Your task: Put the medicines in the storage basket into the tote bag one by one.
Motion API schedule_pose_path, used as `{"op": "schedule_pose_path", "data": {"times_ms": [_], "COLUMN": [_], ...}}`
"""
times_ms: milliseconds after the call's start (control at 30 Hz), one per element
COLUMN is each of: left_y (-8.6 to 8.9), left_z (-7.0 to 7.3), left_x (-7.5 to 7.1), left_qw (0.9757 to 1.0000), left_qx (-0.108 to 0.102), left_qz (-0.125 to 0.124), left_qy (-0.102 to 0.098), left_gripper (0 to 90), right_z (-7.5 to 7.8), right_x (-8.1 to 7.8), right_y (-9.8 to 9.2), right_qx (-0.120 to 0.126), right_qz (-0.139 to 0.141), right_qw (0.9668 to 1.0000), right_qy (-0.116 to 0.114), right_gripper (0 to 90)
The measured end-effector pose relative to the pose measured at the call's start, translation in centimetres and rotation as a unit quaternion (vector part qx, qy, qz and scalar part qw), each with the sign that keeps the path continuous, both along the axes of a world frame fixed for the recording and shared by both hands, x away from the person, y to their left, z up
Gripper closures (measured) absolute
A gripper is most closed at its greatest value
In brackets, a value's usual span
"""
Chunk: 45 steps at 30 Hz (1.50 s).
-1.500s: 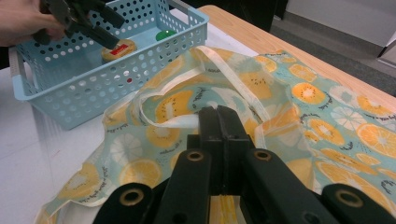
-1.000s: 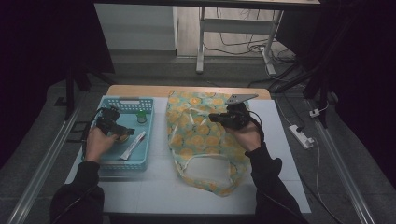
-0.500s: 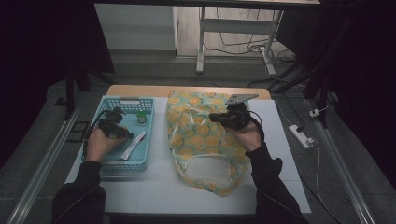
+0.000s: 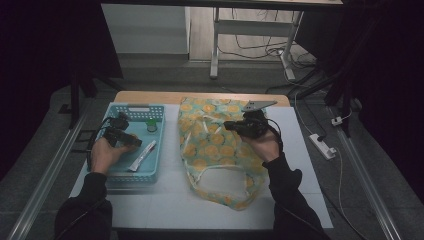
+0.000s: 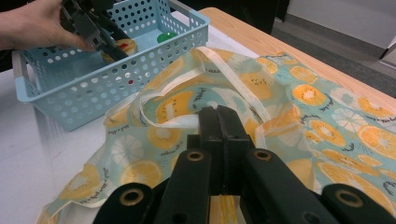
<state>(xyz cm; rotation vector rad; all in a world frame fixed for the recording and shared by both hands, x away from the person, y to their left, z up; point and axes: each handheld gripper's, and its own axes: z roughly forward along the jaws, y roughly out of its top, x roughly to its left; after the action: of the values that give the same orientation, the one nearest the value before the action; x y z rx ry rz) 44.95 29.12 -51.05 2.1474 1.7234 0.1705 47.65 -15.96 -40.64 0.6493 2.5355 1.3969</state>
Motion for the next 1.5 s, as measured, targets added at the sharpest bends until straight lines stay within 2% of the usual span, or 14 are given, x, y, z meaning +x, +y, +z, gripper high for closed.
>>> {"op": "schedule_pose_path", "data": {"times_ms": [200,433,800,933,1067,1233,1500], "left_y": [-0.3,-0.9,-1.8,-2.3,-3.4,-4.7,-7.2], "left_z": [1.5,3.5,5.1,5.7,6.4,7.0,7.7], "left_x": [-0.6,-1.6,-3.2,-3.8,-4.7,-5.4,-6.4], "left_qw": [0.9992,0.9964,0.9913,0.9889,0.9850,0.9816,0.9738], "left_qx": [-0.010,-0.025,-0.049,-0.058,-0.067,-0.066,-0.076], "left_qz": [-0.015,-0.036,-0.066,-0.078,-0.099,-0.119,-0.160], "left_qy": [-0.037,-0.072,-0.103,-0.112,-0.125,-0.134,-0.144], "left_gripper": [20.2,20.2,20.2,20.2,20.2,20.2,20.2], "right_z": [0.0,0.1,0.1,0.1,0.2,0.2,0.2], "right_x": [0.0,-0.1,-0.1,-0.1,-0.2,-0.2,-0.2], "right_y": [0.0,0.0,0.0,0.0,0.0,0.1,0.0], "right_qx": [0.001,0.004,0.005,0.005,0.007,0.006,0.008], "right_qz": [0.000,-0.001,-0.002,-0.002,-0.001,0.000,-0.001], "right_qw": [1.0000,1.0000,1.0000,1.0000,0.9999,0.9999,0.9999], "right_qy": [0.000,-0.003,-0.004,-0.005,-0.008,-0.009,-0.009], "right_gripper": [90.0,90.0,90.0,90.0,90.0,90.0,90.0]}}
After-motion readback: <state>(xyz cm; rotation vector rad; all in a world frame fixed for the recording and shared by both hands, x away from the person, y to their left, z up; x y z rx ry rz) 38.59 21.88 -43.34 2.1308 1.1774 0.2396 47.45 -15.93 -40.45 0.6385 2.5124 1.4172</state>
